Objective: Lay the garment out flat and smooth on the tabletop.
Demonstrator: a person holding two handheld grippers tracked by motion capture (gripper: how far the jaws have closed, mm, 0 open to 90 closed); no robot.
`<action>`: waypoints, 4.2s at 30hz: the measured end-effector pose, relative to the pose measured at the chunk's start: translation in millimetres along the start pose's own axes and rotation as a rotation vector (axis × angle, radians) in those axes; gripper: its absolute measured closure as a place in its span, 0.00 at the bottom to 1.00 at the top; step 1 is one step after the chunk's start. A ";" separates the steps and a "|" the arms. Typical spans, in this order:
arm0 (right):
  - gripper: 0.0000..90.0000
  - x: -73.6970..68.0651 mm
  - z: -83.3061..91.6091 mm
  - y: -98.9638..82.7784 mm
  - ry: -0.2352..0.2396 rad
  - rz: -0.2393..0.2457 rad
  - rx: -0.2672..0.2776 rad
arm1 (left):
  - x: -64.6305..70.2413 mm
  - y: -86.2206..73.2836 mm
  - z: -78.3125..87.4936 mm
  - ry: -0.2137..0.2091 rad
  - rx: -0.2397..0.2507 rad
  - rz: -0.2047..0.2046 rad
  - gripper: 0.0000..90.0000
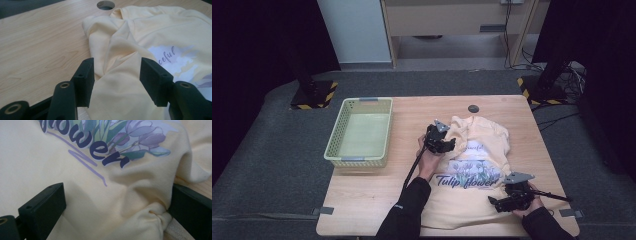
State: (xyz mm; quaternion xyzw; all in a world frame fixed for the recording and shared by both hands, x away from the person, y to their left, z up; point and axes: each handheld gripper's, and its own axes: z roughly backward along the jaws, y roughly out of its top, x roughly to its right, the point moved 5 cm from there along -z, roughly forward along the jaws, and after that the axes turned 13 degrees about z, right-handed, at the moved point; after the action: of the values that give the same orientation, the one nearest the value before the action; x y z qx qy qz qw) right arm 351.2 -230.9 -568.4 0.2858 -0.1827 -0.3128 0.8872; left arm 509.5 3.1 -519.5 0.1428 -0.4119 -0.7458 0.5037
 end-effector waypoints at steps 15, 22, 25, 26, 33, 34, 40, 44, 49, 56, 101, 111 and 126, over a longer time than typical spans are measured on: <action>0.04 -0.1 0.0 0.0 0.003 0.003 0.001 | -40.6 -19.5 -22.4 0.059 -0.125 0.051 0.52; 0.04 -0.1 -0.1 0.0 0.003 0.003 0.002 | -40.6 -22.6 -24.3 0.058 -0.125 0.042 0.62; 0.04 -0.2 -0.1 0.0 0.002 0.003 0.003 | -37.8 -24.4 -24.0 0.045 -0.116 0.037 0.70; 0.04 -0.2 -0.1 0.0 0.002 0.003 0.003 | -37.0 -25.1 -23.8 0.041 -0.113 0.040 0.74; 0.04 -0.3 -0.1 -0.1 0.004 0.005 0.003 | -38.2 -26.2 -22.7 -0.005 -0.116 0.094 0.92; 0.04 -0.4 0.0 -0.1 0.004 0.005 0.003 | -38.6 -26.0 -22.5 -0.005 -0.116 0.096 0.93; 0.04 -0.4 -0.1 -0.1 0.004 0.006 0.003 | -42.1 -17.5 -12.1 -0.011 -0.088 0.127 0.96; 0.04 -0.4 -0.1 -0.1 0.004 0.005 0.003 | -46.6 -5.9 1.3 -0.001 -0.060 0.122 0.97; 0.04 -0.5 -0.1 -0.2 0.003 0.005 0.004 | -63.1 13.9 31.2 0.073 -0.013 0.090 0.97; 0.04 -0.6 0.0 -0.2 0.003 0.004 0.003 | -106.7 24.3 70.2 0.340 -0.003 0.057 0.97; 0.08 97.2 32.6 47.9 -0.216 -0.197 0.210 | -30.2 -126.0 140.8 -0.006 -0.174 -0.041 0.22; 0.12 140.2 5.0 66.7 -0.299 -0.277 0.159 | -31.3 -150.6 134.0 0.004 -0.215 -0.066 0.19; 0.26 176.1 -48.6 64.5 -0.252 -0.374 0.079 | -30.4 -153.9 129.2 -0.001 -0.219 -0.084 0.15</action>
State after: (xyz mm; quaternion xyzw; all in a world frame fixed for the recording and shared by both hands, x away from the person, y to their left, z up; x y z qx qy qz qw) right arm 534.6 -286.6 -540.1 0.3078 -0.2479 -0.4976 0.7721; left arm 344.6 113.9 -562.2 0.1035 -0.3219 -0.8070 0.4842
